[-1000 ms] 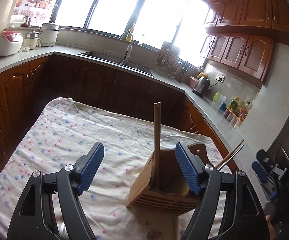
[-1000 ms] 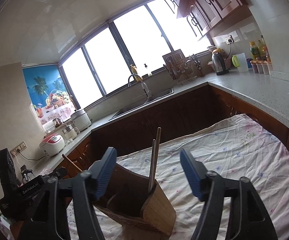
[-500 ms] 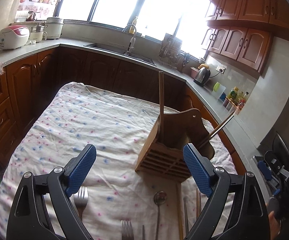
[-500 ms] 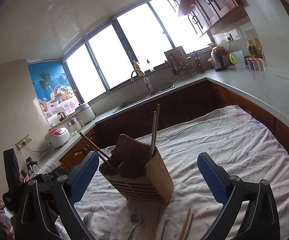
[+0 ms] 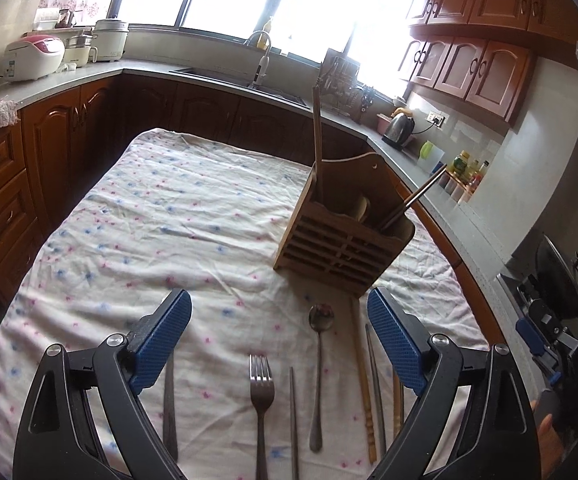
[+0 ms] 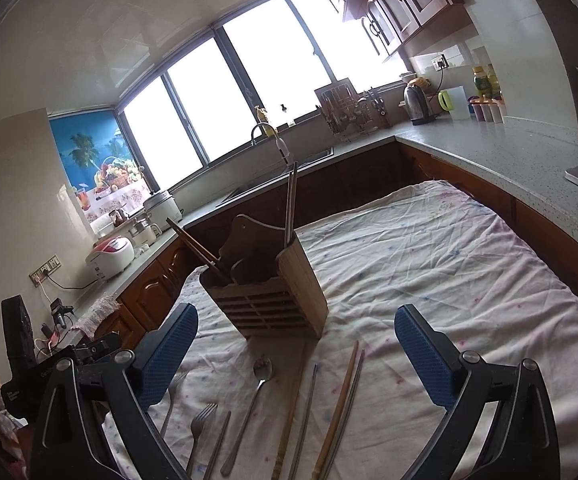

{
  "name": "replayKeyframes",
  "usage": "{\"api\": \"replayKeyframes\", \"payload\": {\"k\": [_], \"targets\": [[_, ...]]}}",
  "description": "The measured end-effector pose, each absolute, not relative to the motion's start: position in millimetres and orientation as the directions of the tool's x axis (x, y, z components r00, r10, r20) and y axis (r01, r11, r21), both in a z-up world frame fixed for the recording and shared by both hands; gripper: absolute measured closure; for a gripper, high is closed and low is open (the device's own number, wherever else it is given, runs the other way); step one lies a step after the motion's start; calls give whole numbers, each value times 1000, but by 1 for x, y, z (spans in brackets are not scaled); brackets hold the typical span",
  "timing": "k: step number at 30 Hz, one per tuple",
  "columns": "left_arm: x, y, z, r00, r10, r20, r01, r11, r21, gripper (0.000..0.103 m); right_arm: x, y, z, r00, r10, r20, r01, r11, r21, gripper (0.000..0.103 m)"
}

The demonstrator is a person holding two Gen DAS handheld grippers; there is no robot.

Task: Organize utensils
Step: 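Withdraw both open tools back over the remaining utensils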

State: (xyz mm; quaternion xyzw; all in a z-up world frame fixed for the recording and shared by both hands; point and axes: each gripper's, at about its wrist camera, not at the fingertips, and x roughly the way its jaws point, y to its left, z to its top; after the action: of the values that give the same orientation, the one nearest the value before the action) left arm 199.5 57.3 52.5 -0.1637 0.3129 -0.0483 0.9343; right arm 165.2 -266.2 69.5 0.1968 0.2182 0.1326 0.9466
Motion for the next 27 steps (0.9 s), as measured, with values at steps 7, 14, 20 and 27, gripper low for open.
{"api": "replayKeyframes", "payload": {"k": [7, 14, 20, 27], "targets": [[179, 47, 31, 780, -195, -595, -6, 948, -319, 11, 141, -262, 46, 849, 340, -405, -160, 895, 417, 3], [172, 39, 17, 752, -207, -626, -2, 949, -317, 11, 129, -252, 22, 817, 347, -461, -164, 905, 392, 3], [173, 32, 14, 741, -219, -635, 11, 949, -315, 11, 129, -252, 16, 810, 342, -476, -156, 909, 387, 3], [181, 22, 12, 725, -237, -647, 31, 949, -313, 11, 139, -258, 13, 794, 345, -500, -144, 906, 397, 3]]}}
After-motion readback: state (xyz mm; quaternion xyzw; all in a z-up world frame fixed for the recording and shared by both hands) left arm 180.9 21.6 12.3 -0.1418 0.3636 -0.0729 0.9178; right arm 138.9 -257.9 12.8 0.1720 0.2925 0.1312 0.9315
